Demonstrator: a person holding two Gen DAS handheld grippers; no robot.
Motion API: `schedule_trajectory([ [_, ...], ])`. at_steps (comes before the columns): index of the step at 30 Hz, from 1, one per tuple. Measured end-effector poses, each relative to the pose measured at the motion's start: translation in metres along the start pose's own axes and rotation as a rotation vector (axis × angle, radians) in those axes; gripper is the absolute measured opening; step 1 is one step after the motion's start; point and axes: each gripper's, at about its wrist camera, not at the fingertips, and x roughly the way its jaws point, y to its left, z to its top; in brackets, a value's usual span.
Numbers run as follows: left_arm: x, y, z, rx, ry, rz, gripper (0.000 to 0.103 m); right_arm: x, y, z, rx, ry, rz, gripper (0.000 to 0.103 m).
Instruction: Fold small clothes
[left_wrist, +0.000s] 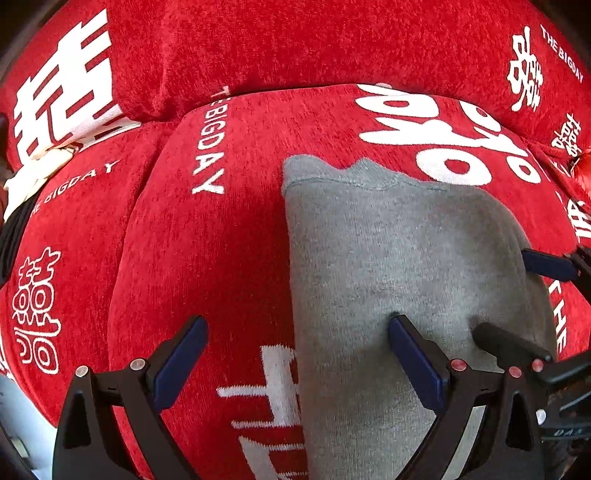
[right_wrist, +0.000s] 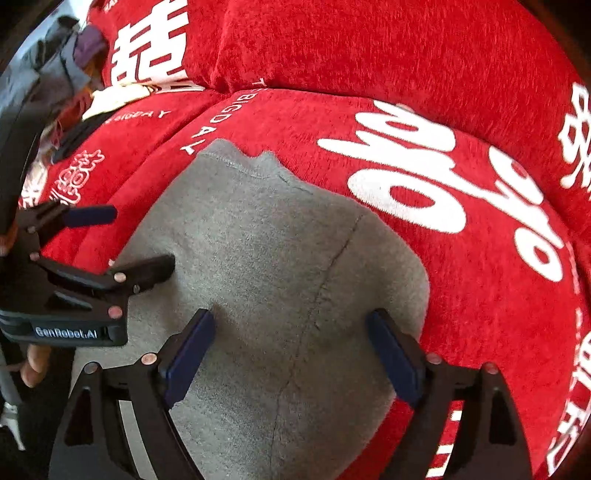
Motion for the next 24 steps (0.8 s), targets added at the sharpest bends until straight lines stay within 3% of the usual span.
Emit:
schedule_trajectory([
  [3, -0.015, 0.002, -0.007, -0.008, -0.032, 0.007, 0.099, -0.020, 0.006, -0.010, 0.011, -0.045, -0.001, 0.088],
  [8, -0.036, 0.003, -0.026, 0.000, -0.067, -0.016, 0.099, -0.062, 0.039, -0.039, -0.093, -0.149, -0.029, 0.088],
  [13, -0.045, -0.001, -0.046, 0.011, -0.076, -0.008, 0.099, -0.066, 0.059, -0.062, -0.150, -0.155, -0.029, 0.088],
  [19, -0.038, -0.008, -0.066, 0.054, -0.068, 0.060, 0.099, -0.051, 0.073, -0.085, -0.189, -0.111, 0.005, 0.088],
  [21, -0.036, -0.005, -0.070, 0.048, -0.070, 0.038, 0.099, -0.041, 0.072, -0.097, -0.193, -0.080, -0.015, 0.088],
  [24, -0.037, -0.002, -0.073, 0.040, -0.066, 0.029, 0.099, -0.045, 0.071, -0.111, -0.223, -0.108, -0.030, 0.088],
])
